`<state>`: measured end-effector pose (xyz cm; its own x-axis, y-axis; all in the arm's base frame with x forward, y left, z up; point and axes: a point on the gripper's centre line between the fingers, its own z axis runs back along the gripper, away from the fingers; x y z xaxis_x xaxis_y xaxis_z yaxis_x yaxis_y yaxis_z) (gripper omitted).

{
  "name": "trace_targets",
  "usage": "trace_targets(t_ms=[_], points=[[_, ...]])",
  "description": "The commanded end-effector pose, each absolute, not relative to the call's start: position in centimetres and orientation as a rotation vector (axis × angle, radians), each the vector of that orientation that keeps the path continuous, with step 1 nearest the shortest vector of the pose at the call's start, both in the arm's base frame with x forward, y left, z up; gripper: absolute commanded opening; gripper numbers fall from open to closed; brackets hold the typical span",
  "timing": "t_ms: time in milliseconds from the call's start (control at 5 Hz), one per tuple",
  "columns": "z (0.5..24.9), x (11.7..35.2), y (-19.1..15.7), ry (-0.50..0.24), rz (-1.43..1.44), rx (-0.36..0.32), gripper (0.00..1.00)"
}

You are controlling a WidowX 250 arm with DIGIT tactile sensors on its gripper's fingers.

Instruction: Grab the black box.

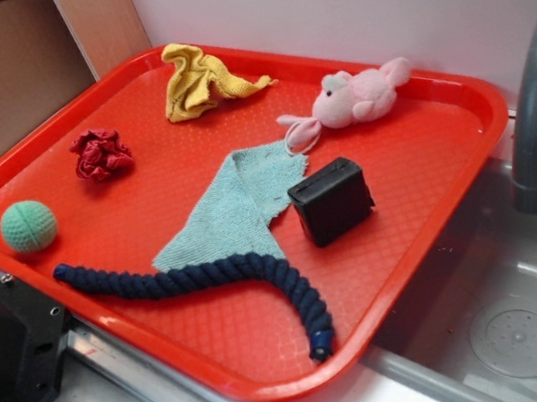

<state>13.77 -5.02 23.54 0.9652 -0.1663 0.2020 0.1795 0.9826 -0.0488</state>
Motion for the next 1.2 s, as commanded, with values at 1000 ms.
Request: trace_targets(t_ms=[1000], points=[[10.0, 21.4, -11.8, -0.248, -0.217, -0.065, 1.0]])
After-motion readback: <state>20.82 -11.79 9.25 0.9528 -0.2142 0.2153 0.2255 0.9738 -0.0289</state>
